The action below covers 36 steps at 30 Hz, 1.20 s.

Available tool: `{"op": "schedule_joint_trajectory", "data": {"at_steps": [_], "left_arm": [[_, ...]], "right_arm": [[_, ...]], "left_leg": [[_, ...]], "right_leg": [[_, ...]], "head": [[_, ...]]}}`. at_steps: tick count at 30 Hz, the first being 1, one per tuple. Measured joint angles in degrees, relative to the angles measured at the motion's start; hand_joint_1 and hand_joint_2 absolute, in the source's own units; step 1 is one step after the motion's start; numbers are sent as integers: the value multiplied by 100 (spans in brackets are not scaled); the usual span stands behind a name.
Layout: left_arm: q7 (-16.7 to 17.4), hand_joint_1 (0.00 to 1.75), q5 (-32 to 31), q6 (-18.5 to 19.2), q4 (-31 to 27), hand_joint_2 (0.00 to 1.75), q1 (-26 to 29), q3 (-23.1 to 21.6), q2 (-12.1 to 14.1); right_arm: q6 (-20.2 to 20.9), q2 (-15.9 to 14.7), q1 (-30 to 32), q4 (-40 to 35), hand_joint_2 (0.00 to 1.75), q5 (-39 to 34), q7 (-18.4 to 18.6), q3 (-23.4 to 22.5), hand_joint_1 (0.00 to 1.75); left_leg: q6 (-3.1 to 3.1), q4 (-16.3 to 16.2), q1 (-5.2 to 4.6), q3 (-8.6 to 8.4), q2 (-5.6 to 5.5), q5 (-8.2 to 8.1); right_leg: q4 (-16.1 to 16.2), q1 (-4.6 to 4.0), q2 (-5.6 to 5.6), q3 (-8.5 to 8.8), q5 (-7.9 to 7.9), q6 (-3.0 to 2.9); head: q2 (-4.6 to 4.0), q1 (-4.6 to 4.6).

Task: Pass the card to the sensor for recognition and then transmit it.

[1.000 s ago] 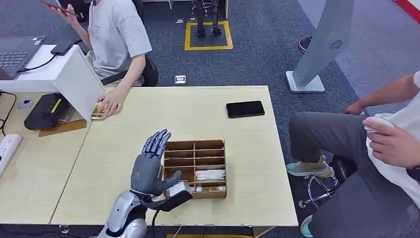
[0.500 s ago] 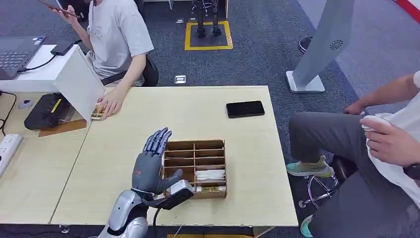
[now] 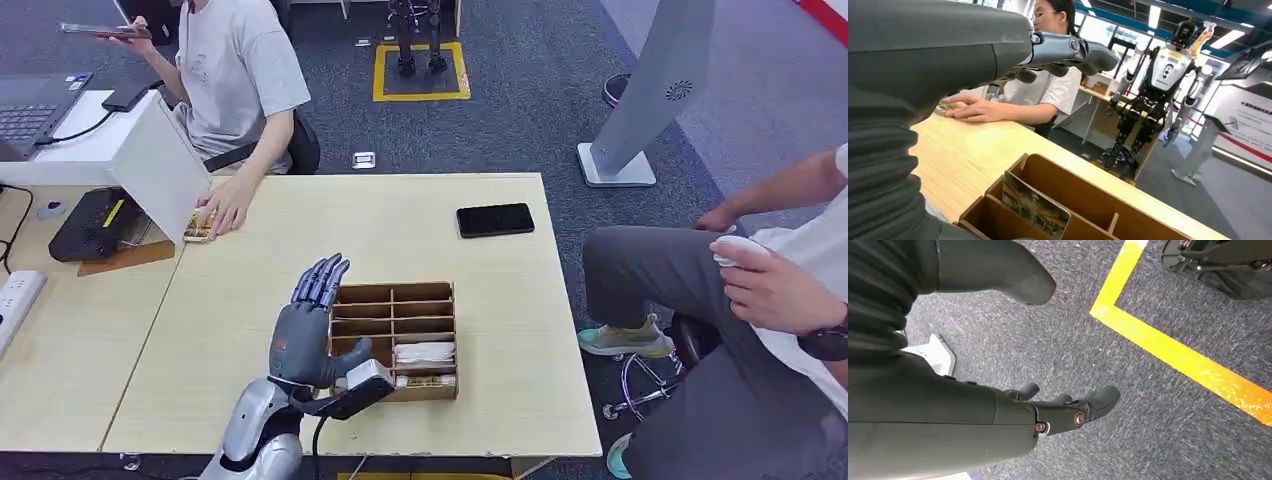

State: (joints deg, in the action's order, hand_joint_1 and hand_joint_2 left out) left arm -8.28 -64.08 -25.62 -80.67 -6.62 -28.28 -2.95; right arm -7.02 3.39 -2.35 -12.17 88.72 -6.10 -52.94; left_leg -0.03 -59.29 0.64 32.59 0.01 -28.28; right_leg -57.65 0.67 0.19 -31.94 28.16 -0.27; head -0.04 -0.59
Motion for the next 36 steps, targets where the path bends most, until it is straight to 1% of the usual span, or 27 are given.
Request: {"op": "schedule_joint_trajectory", "data": {"at_steps": [6,36], "left_arm": [[87,0,-72,9,66,175,-58,52,-48],[87,0,-284,70,396,175,-98,184,-160]], "right_arm": [[2,0,-6,0,175,0,4,4,0],[-2,2,-29,-2,175,0,-9,7,0]], "left_leg": [[0,0,0,0,0,0],[0,0,0,0,0,0]], "right_leg": [[0,0,0,0,0,0],[0,0,0,0,0,0]], "head": [[0,-2],[0,-2]]}}
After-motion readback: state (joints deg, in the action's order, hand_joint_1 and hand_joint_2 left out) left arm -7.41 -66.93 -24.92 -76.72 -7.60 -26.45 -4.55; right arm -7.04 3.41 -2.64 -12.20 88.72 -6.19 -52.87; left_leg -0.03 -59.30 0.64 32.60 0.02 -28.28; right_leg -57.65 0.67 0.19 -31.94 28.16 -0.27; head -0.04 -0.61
